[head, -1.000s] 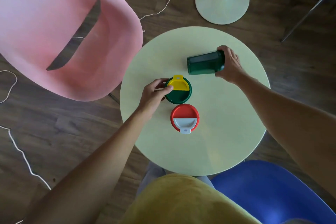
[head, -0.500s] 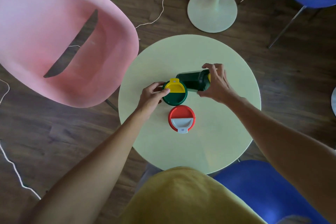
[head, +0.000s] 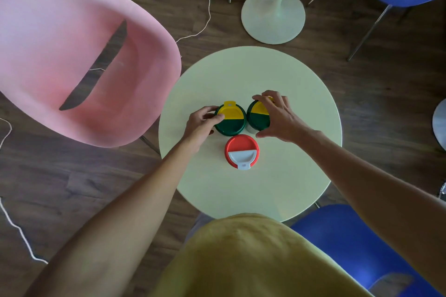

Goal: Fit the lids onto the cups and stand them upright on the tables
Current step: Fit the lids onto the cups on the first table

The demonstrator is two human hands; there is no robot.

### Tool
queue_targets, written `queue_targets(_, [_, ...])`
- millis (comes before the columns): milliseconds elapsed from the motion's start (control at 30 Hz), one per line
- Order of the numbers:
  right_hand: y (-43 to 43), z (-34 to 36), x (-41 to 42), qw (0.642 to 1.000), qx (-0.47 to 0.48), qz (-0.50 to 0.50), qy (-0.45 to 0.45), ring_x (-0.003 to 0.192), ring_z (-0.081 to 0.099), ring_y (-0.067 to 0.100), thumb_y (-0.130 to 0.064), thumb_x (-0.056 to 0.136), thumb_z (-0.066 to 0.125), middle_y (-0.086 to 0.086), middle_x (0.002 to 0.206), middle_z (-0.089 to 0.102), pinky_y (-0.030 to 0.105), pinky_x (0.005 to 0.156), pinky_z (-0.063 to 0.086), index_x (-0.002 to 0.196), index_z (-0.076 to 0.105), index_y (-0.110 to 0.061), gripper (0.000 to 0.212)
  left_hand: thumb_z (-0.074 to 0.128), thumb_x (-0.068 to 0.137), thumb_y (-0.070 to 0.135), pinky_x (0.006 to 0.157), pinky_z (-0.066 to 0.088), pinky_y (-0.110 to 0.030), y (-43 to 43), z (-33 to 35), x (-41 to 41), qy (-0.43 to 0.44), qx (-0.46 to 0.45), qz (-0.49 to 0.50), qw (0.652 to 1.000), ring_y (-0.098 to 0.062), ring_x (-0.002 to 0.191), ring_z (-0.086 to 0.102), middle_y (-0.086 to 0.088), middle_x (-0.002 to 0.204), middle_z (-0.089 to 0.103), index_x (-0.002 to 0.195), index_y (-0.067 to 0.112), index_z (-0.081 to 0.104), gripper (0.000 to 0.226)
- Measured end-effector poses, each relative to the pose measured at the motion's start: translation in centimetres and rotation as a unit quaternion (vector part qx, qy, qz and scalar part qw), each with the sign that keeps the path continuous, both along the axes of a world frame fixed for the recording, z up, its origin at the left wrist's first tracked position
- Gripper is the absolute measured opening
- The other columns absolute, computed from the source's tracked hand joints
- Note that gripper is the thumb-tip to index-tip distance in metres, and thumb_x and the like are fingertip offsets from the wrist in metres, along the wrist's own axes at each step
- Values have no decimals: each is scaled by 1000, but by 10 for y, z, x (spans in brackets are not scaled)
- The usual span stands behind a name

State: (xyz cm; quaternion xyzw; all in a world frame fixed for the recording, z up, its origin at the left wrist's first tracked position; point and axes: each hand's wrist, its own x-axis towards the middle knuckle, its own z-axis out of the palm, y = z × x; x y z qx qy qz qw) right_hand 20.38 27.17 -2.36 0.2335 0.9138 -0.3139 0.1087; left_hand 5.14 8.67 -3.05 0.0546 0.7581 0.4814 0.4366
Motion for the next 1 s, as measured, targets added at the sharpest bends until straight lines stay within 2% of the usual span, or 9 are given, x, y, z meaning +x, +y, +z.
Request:
queue_targets(100, [1,-3,3,989,-109,-103,3,134,28,28,-33,63,89,7,148,28,45,108,36,147,25,-33,105,73,83,28,88,55,-44,0,0,1,2,0,0,1000,-20,104,66,-2,107,72,105,31,68,23])
queue_targets(233, [5,-14,9,940,-231,-250,33,122,51,27,-33,78,78,7,137,48,49,100,47,141,39,-22,76,72,84,28,84,59,-46,1,1,3,5,-2,3,1000,-20,106,66,-4,110,70,110,27,67,27])
queue_targets(333, [7,-15,14,900,-322,-294,8,109,61,27,-32,83,74,3,130,53,48,85,58,140,43,-24,65,73,82,32,77,61,-44,0,4,5,5,-1,-11,1000,-14,106,64,0,116,67,118,31,64,38])
queue_targets(400, [9,-14,15,883,-357,-303,-1,91,69,30,-30,84,74,4,128,55,44,76,61,140,43,-25,65,75,79,34,75,61,-44,0,5,5,-1,1,-21,1000,-14,107,65,0,119,66,122,33,62,45])
queue_targets(467, [10,-15,15,873,-383,-303,5,81,72,34,-26,83,75,8,128,56,44,75,61,139,45,-23,64,76,82,24,74,62,-44,2,5,4,-17,11,-10,1000,-20,105,67,-5,119,67,127,26,61,48])
queue_targets(533, [13,-17,14,863,-402,-306,16,85,72,36,-22,81,77,11,129,55,47,79,60,138,47,-20,65,74,84,11,71,62,-39,4,8,2,-30,18,2,999,-25,102,68,-9,117,67,129,17,60,48])
queue_targets(767, [16,-18,12,876,-390,-283,0,83,74,33,-21,78,80,9,133,53,45,79,60,140,47,-21,71,73,83,4,65,62,-33,1,11,1,-29,28,19,999,-27,103,67,-11,118,67,130,12,60,49])
queue_targets(867, [15,-17,9,899,-347,-268,-9,77,72,29,-29,78,80,5,130,57,44,80,60,139,48,-25,70,73,83,4,62,62,-32,-3,13,1,-30,30,23,999,-25,102,67,-10,114,67,129,10,60,49])
queue_targets(1000, [10,-14,6,915,-313,-254,-15,104,65,25,-38,74,80,2,125,60,42,90,56,136,51,-28,69,74,83,3,65,62,-35,-7,14,-1,-38,24,28,999,-24,102,66,-11,114,66,129,9,60,49])
